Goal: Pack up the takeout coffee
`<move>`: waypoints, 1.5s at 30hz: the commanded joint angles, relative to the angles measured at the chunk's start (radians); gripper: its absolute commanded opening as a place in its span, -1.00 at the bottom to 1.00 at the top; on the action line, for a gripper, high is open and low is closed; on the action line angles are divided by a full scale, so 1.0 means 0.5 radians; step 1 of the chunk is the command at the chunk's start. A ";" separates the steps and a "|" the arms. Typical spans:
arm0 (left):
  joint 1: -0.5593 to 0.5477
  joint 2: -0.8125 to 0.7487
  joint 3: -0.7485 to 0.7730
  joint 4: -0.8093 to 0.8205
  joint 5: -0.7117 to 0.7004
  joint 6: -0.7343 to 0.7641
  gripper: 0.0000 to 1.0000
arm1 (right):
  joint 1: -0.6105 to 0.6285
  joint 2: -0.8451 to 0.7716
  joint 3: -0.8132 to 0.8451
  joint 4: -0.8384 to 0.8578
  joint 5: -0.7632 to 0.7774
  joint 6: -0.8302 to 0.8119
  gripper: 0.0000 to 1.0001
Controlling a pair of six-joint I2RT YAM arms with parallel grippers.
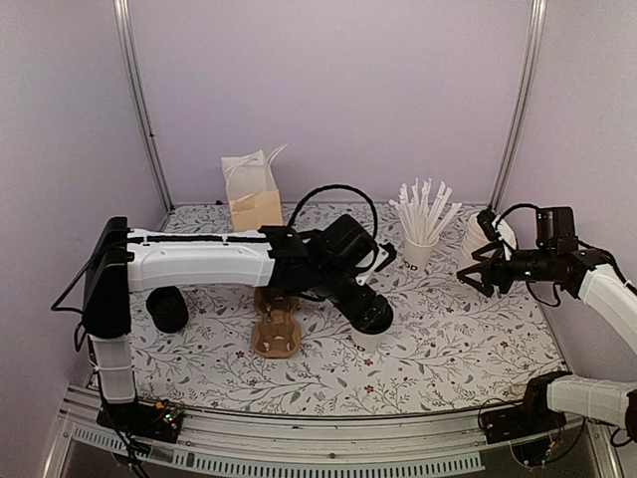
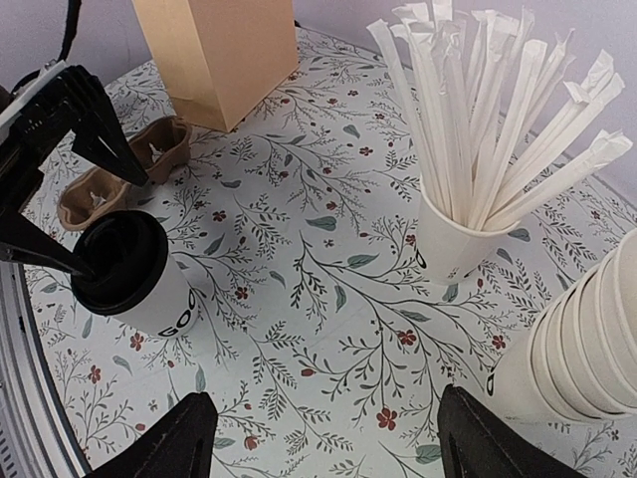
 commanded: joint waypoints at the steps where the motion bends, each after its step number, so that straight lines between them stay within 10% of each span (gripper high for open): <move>1: -0.019 -0.138 -0.038 0.054 -0.066 0.067 0.84 | -0.009 -0.038 -0.016 -0.006 -0.016 -0.012 0.59; 45: -0.017 0.014 -0.011 0.073 -0.129 0.050 0.63 | -0.010 -0.048 -0.022 -0.014 -0.039 -0.027 0.60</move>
